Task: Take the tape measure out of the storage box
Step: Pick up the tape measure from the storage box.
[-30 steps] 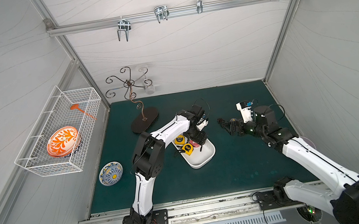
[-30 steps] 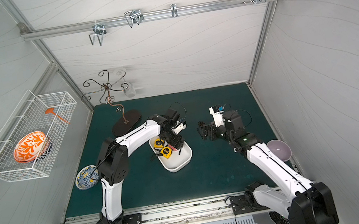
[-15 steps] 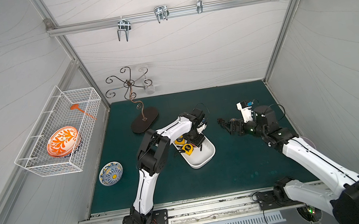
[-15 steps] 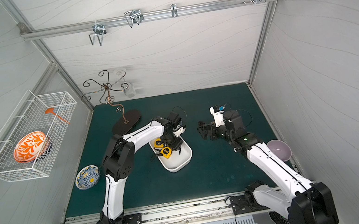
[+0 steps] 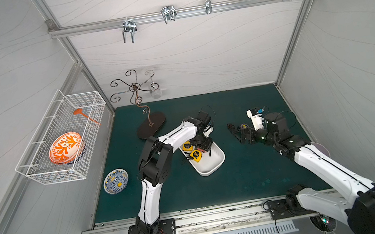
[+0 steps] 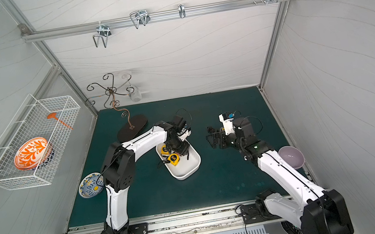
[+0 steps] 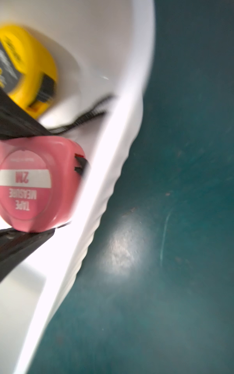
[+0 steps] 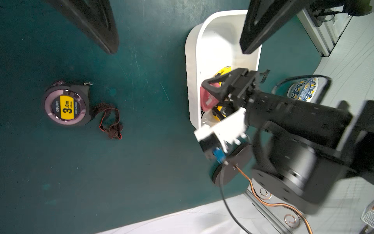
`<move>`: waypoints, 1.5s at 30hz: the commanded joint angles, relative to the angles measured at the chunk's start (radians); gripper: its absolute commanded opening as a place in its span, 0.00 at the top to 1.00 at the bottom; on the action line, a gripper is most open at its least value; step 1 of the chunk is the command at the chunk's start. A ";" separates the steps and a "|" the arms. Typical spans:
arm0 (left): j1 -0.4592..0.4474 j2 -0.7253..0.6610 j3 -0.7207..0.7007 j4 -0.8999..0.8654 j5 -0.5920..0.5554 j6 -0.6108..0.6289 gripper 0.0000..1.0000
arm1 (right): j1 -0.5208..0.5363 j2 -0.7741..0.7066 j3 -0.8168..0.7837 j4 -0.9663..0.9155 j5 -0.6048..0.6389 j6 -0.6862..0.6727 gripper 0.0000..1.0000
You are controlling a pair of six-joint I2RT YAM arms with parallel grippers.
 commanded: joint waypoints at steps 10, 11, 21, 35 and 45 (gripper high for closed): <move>0.020 -0.296 -0.127 0.265 0.059 -0.558 0.94 | 0.163 0.022 -0.066 0.197 0.056 0.035 0.01; 0.021 -0.309 -0.145 0.293 0.061 -0.614 0.94 | 0.173 0.021 -0.076 0.227 0.060 0.043 0.01; -0.007 -0.443 -0.363 0.634 0.007 -1.071 1.00 | 0.254 0.073 -0.136 0.463 0.076 0.081 0.01; -0.072 -0.498 -0.414 0.738 -0.034 -1.228 1.00 | 0.265 0.222 -0.098 0.673 0.081 0.122 0.08; -0.090 -0.499 -0.415 0.752 -0.019 -1.261 1.00 | 0.268 0.301 -0.053 0.730 0.090 0.138 0.25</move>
